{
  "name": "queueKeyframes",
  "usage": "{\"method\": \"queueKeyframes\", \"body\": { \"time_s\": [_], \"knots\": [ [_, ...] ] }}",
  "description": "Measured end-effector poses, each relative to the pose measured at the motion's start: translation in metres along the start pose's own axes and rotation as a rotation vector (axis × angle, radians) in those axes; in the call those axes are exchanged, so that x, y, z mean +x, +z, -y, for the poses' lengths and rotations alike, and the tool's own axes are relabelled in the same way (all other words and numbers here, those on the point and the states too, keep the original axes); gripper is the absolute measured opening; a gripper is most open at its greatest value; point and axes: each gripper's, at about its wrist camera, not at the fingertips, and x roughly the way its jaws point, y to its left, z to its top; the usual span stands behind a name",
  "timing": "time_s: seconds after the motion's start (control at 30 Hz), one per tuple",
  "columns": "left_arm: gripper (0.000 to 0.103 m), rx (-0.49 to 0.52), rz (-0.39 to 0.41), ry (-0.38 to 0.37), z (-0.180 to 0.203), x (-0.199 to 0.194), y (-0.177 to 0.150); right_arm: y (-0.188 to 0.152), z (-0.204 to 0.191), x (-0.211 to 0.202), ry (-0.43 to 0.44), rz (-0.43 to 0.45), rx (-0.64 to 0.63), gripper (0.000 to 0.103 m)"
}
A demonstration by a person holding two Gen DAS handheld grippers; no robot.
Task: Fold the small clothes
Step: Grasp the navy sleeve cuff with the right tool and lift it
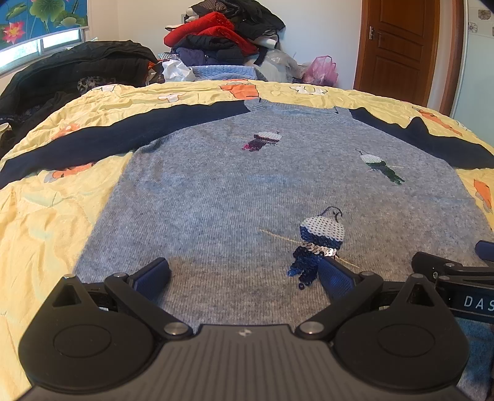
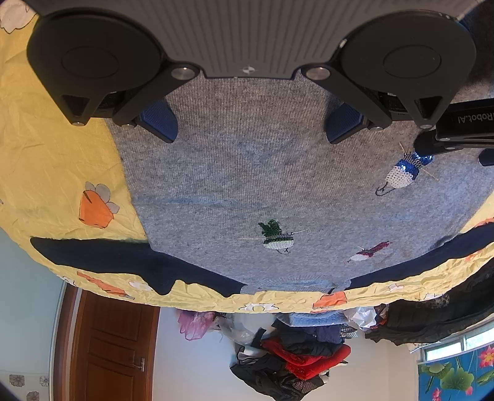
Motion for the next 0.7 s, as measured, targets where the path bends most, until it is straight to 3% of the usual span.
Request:
{"method": "queueKeyframes", "body": {
  "time_s": [0.1,0.23,0.37,0.63,0.7],
  "knots": [
    [0.103,0.014,-0.001,-0.013,0.002,-0.007,-0.002,0.003,0.005,-0.002,0.034,-0.015,0.003,0.103],
    [0.103,-0.001,-0.023,-0.130,0.001,-0.008,0.015,0.019,0.026,-0.007,0.136,-0.055,0.055,0.102],
    [0.103,0.014,-0.012,-0.172,0.009,0.006,0.036,0.046,0.069,-0.007,0.243,0.001,0.197,0.102],
    [0.103,0.007,-0.015,-0.122,0.010,0.049,0.050,0.112,0.191,0.030,0.082,0.124,0.399,0.100],
    [0.103,0.029,0.001,-0.106,0.013,0.052,0.047,0.125,0.231,0.043,0.099,0.119,0.502,0.098]
  ]
}}
